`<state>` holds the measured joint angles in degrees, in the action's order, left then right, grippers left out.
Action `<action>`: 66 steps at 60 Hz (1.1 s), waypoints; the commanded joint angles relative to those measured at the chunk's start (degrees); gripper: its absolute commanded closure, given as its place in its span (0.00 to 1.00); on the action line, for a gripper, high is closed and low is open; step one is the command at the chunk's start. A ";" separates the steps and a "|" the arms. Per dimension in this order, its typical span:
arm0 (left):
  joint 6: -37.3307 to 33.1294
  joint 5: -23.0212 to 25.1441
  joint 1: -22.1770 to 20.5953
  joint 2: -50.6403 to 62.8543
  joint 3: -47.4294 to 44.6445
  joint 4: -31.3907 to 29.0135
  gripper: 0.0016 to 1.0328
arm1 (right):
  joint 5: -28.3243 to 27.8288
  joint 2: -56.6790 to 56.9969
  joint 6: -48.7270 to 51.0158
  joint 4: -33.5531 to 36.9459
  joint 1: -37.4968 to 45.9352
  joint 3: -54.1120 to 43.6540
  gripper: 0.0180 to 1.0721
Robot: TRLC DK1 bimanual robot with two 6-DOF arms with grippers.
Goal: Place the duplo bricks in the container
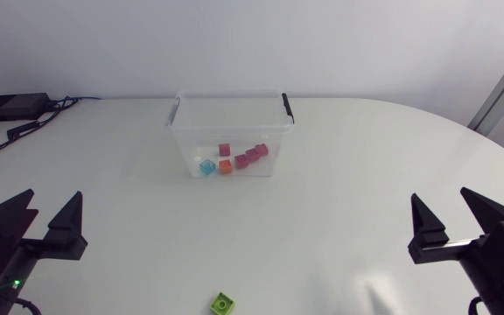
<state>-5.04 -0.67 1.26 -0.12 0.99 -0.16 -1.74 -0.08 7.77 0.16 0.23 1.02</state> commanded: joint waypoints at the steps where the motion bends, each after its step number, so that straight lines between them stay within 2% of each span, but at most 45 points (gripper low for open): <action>1: -1.11 0.05 -0.29 -0.67 -0.99 -0.01 0.04 | -0.28 0.34 0.76 0.10 0.47 -1.02 0.04; 37: -3.75 0.05 0.50 -0.67 -0.03 -0.63 0.04 | -0.28 0.43 0.76 0.10 0.47 -1.02 0.04; 57: -5.60 0.05 -2.14 4.43 12.80 -15.22 0.04 | -0.28 0.43 0.76 0.10 0.47 -1.02 0.04; 66: -9.55 0.05 -3.10 14.18 23.26 -24.71 0.04 | -0.28 0.43 0.67 0.10 0.47 -1.02 0.04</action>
<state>-11.62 -0.64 -1.28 8.38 18.04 -22.02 -1.74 -0.08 7.77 0.16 0.23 1.02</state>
